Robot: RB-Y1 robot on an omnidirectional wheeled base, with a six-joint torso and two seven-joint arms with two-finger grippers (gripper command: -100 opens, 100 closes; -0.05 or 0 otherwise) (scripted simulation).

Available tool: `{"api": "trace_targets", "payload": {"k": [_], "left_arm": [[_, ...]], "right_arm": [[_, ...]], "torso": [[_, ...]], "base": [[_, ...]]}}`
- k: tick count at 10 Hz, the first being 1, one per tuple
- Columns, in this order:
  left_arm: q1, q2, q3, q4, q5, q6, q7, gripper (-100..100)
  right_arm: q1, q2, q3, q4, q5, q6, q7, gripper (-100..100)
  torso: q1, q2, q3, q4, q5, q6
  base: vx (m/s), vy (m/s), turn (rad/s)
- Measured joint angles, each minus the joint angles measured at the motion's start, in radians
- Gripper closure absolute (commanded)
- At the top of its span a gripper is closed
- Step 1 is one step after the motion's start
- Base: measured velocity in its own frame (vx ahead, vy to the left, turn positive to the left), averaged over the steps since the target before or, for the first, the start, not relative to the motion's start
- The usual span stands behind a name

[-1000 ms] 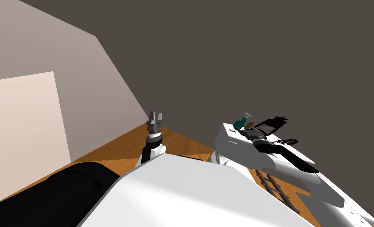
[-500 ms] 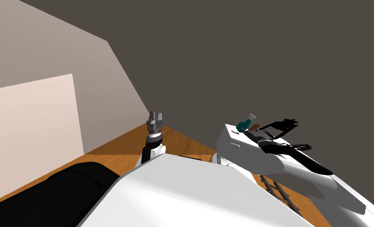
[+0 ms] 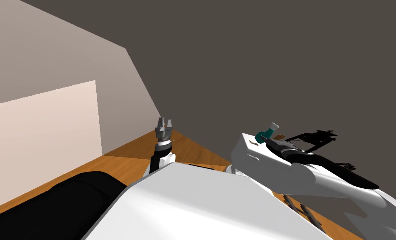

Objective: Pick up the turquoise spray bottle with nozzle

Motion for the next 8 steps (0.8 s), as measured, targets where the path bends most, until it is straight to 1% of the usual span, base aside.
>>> {"api": "trace_targets", "payload": {"k": [1, 3, 5, 6, 7, 8], "left_arm": [[0.0, 0.0, 0.0, 0.0, 0.0, 0.0, 0.0, 0], [0.0, 0.0, 0.0, 0.0, 0.0, 0.0, 0.0, 0], [0.0, 0.0, 0.0, 0.0, 0.0, 0.0, 0.0, 0], [0.0, 0.0, 0.0, 0.0, 0.0, 0.0, 0.0, 0], [0.0, 0.0, 0.0, 0.0, 0.0, 0.0, 0.0, 0], [0.0, 0.0, 0.0, 0.0, 0.0, 0.0, 0.0, 0]], "right_arm": [[0.002, -0.014, -0.013, 0.013, -0.016, 0.015, -0.029, -100], [0.007, -0.028, -0.039, 0.021, -0.036, 0.043, -0.079, -100], [0.018, -0.045, -0.058, 0.037, -0.063, 0.056, -0.117, -100], [0.019, -0.046, -0.06, 0.037, -0.064, 0.057, -0.122, 0], [0.019, -0.046, -0.06, 0.037, -0.064, 0.057, -0.121, -100], [-0.006, -0.023, -0.089, 0.056, -0.081, 0.039, -0.101, -100]], "torso": [[0.0, -0.001, 0.0, 0.0, 0.0, 0.0], [-0.001, -0.001, -0.001, 0.0, 0.0, 0.0], [0.0, -0.002, -0.001, 0.0, 0.0, 0.0], [0.001, -0.001, 0.0, 0.0, 0.0, 0.001], [0.001, 0.0, 0.0, 0.0, 0.0, 0.001], [-0.007, 0.005, 0.003, 0.001, -0.001, -0.001]], "base": [[0.026, -0.037, 0.107], [0.029, -0.024, 0.097], [0.025, -0.019, 0.067], [0.0, 0.0, 0.0], [-0.1, -0.149, 0.326], [-0.16, -0.21, 0.447]]}}
